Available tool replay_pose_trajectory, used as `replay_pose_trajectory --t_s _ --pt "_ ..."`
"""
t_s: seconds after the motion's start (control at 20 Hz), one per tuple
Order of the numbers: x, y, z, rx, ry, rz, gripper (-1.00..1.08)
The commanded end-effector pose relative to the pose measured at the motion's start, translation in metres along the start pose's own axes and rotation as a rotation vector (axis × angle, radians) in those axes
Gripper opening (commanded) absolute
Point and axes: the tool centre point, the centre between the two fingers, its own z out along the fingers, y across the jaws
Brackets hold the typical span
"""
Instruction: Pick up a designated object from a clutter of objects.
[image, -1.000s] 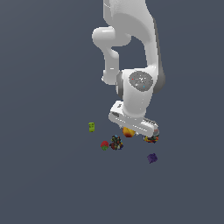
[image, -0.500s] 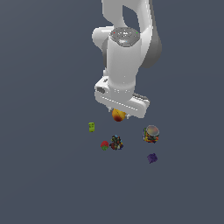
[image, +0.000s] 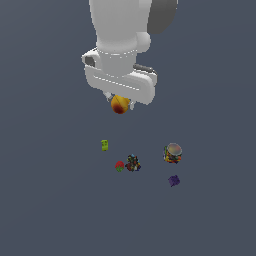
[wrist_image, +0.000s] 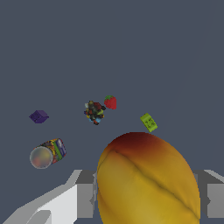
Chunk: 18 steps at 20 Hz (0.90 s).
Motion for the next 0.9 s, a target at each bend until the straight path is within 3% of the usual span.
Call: replay_pose_trajectory --t_s 0.0,0.4,0.85 --pt "0.001 0.013 -0.024 0.000 0.000 0.000 -1.00" --pt "0.004 0.042 -0.078 -0.001 0.001 0.000 -1.00" --pt "0.007 0.052 -0.098 -0.003 0.001 0.000 -1.00"
